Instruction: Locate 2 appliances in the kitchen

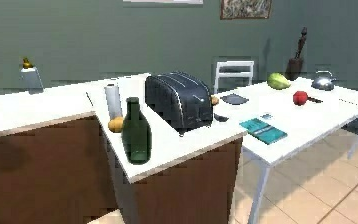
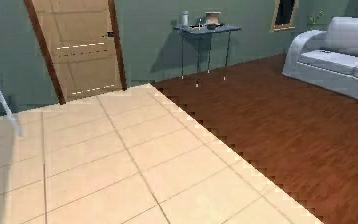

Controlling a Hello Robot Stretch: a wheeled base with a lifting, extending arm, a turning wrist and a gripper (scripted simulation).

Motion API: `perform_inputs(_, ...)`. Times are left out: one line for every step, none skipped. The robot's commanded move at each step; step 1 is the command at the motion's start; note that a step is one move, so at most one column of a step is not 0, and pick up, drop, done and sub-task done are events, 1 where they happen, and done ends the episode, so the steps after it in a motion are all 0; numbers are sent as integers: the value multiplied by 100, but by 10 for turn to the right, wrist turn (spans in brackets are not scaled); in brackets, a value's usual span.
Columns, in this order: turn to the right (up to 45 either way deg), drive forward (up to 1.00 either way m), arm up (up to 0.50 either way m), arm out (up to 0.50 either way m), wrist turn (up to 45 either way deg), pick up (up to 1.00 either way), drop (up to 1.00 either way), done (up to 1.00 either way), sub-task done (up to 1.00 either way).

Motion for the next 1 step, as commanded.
perform_inputs(0,0,0,0,0,0,0,100,0)
